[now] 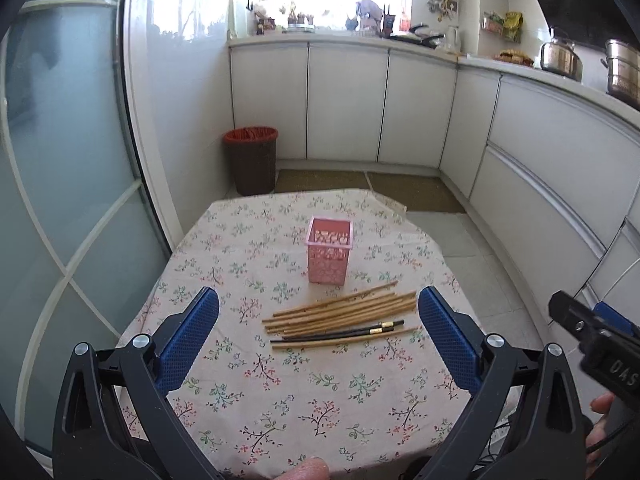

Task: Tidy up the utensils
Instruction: 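Lower the left tool onto the chopstick pile and grasp one wooden chopstick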

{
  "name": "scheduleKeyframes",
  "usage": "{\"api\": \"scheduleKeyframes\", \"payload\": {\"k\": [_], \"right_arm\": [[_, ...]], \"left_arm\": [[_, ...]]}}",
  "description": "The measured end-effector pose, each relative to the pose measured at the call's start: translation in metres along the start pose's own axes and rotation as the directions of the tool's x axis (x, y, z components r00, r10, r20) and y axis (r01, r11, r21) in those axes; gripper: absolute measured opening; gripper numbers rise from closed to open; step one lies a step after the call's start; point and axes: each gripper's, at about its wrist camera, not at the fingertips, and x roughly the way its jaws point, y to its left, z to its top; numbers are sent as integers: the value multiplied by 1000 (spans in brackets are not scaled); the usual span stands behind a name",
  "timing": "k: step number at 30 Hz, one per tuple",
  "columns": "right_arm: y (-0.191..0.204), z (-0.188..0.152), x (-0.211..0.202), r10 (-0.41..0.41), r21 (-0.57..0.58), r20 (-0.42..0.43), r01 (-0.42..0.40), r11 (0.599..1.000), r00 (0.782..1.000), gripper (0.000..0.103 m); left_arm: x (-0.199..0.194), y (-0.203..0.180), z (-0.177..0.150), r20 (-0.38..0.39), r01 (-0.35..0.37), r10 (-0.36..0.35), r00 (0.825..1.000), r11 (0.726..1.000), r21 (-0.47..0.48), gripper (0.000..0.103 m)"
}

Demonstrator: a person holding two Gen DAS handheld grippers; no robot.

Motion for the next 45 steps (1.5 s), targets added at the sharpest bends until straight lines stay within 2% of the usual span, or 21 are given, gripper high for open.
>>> {"api": "scheduleKeyframes", "payload": {"k": [4, 8, 11, 13, 15, 18, 20, 22, 24, 26, 28, 30, 31, 33, 35, 37, 41, 43, 45], "right_arm": [[-17, -2, 37, -2, 52, -114, 8, 999, 993, 96], [-29, -9, 77, -16, 69, -195, 30, 997, 981, 96], [-34, -13, 107, -19, 70, -251, 37, 997, 968, 96], [-39, -16, 123, -26, 72, -279, 48, 996, 960, 96], [-44, -19, 137, -36, 73, -304, 61, 995, 952, 96], [-55, -21, 154, -38, 89, -341, 72, 993, 939, 96], [-61, -22, 163, -31, 107, -363, 75, 991, 931, 96], [-67, -23, 168, -10, 133, -382, 66, 989, 924, 96], [-70, -24, 171, 3, 146, -397, 60, 987, 918, 96], [-75, -24, 172, 13, 172, -403, 61, 983, 915, 96], [-84, -22, 171, 22, 217, -399, 71, 974, 917, 96], [-95, -20, 169, 19, 268, -386, 92, 959, 922, 96], [-101, -18, 168, 16, 289, -379, 101, 952, 925, 96], [-109, -17, 165, 11, 321, -368, 116, 940, 930, 96], [-117, -16, 163, 5, 350, -357, 129, 928, 934, 96], [-127, -14, 159, 1, 391, -341, 141, 909, 940, 96], [-147, -10, 150, -20, 465, -300, 164, 870, 954, 96], [-153, -10, 150, -20, 486, -299, 171, 857, 954, 96], [-157, -12, 155, -4, 497, -318, 170, 851, 948, 96]], "left_arm": [[73, 10, -23, -164, -21, 20, 986, 1000, -3, 96], [131, 22, -37, -196, -30, 22, 980, 999, -35, 96], [166, 25, -34, -245, 10, -27, 969, 997, -71, 96], [182, 24, -33, -264, 7, -27, 964, 997, -77, 96], [194, 18, -36, -280, 4, -17, 960, 999, -49, 96], [212, 4, -46, -335, 14, -2, 942, 999, 33, 96], [221, -5, -47, -343, 21, 9, 939, 996, 82, 96], [226, -12, -45, -356, 51, -6, 935, 992, 117, 95], [228, -22, -42, -376, 108, -47, 926, 984, 145, 87], [232, -36, -39, -425, 212, -116, 898, 960, 186, 79], [237, -59, -39, -491, 338, -169, 855, 899, 280, 72], [238, -85, -43, -525, 415, -153, 837, 804, 427, 62], [238, -96, -45, -542, 456, -155, 826, 749, 480, 60], [242, -115, -50, -596, 537, -157, 787, 650, 538, 58], [248, -131, -53, -637, 593, -150, 756, 570, 569, 56], [254, -145, -56, -679, 653, -159, 717, 494, 574, 55], [267, -171, -65, -761, 747, -141, 633, 368, 554, 49], [272, -181, -73, -794, 780, -110, 597, 310, 543, 45], [282, -191, -81, -800, 780, -67, 596, 286, 557, 39]]}}
